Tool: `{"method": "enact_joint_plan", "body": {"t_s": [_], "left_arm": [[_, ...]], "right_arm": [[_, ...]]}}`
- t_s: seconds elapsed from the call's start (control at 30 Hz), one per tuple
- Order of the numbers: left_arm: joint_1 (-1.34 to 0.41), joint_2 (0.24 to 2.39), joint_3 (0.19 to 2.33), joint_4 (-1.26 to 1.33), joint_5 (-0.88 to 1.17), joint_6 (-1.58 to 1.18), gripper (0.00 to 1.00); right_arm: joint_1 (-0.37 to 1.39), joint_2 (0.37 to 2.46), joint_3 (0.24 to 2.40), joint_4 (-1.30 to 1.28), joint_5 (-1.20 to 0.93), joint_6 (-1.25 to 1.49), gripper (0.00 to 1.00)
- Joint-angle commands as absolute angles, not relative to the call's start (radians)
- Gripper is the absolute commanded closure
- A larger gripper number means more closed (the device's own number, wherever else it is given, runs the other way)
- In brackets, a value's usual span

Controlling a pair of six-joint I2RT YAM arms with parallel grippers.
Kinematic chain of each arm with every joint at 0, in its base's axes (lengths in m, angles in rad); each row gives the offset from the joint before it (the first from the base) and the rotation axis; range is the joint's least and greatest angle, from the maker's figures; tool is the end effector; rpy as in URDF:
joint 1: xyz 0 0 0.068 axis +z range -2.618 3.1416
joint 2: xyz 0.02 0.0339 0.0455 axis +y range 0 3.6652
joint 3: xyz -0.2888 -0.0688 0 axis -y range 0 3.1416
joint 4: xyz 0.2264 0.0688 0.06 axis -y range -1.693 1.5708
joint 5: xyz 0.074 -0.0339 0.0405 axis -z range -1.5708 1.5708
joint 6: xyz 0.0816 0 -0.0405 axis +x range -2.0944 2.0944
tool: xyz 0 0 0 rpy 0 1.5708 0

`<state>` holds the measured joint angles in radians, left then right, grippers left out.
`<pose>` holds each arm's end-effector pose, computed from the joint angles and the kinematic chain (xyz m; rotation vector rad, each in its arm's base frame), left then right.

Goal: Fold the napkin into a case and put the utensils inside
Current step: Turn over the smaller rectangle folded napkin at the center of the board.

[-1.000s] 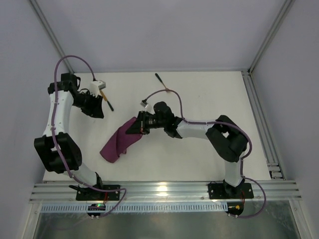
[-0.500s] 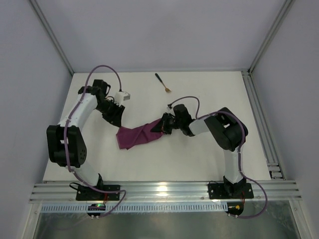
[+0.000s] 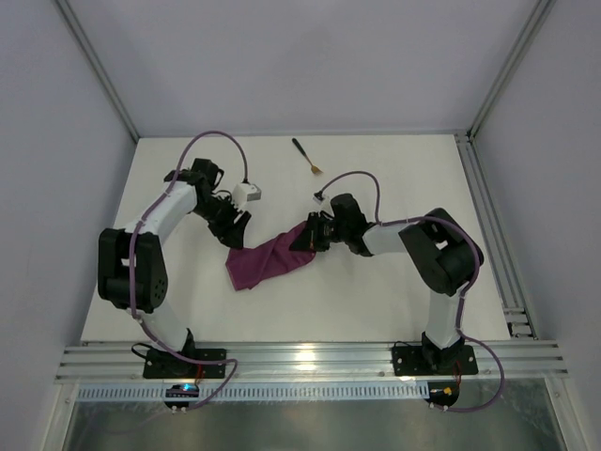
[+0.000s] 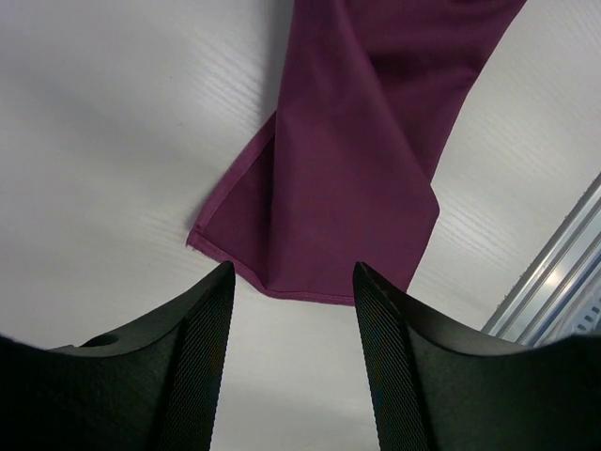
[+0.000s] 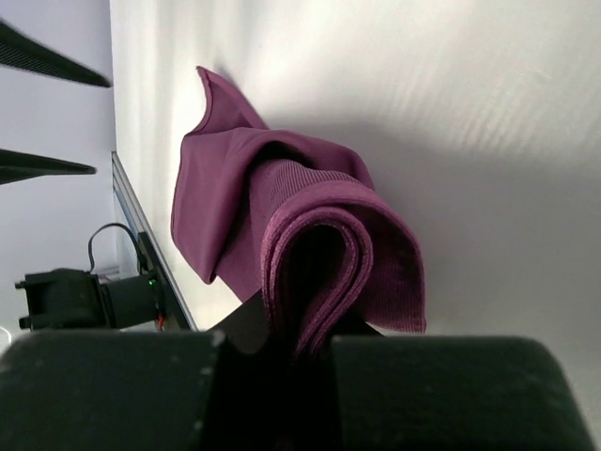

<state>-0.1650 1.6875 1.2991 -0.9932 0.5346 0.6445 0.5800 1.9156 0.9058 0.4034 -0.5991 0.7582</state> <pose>0.3019 -0.0924 0.2285 1.1516 2.5061 -0.6713 0.3136 0.2605 0.1449 -0.1718 2.4100 1.3521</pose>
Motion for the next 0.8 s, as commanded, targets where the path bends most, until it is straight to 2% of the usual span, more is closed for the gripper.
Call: {"method": "enact_joint_plan", "body": {"t_s": [0.0, 0.03, 0.2, 0.37, 0.67, 0.73, 0.77], "left_arm": [[-0.185, 1.77, 1.308, -0.979, 0.621, 0.724, 0.44], [-0.192, 1.785, 1.305, -0.98, 0.624, 0.735, 0.38], [-0.204, 1.853, 1.267, -0.945, 0.63, 0.747, 0.32], [-0.253, 1.87, 1.246, -0.904, 0.605, 0.747, 0.31], [-0.285, 1.945, 1.259, -1.031, 0.709, 0.845, 0.38], [-0.285, 1.948, 1.262, -1.043, 0.707, 0.857, 0.43], [-0.285, 1.948, 1.266, -1.046, 0.718, 0.856, 0.49]], "right_arm": [[0.575, 1.858, 0.914, 0.491, -0.635, 0.661, 0.96], [0.577, 1.852, 0.904, 0.508, -0.649, 0.649, 0.96], [0.575, 1.818, 0.864, 0.61, -0.657, 0.611, 0.96], [0.575, 1.812, 0.848, 0.65, -0.67, 0.588, 0.96], [0.577, 1.752, 0.802, 0.779, -0.683, 0.554, 0.96], [0.577, 1.734, 0.801, 0.79, -0.684, 0.539, 0.96], [0.575, 1.724, 0.801, 0.79, -0.687, 0.532, 0.96]]}}
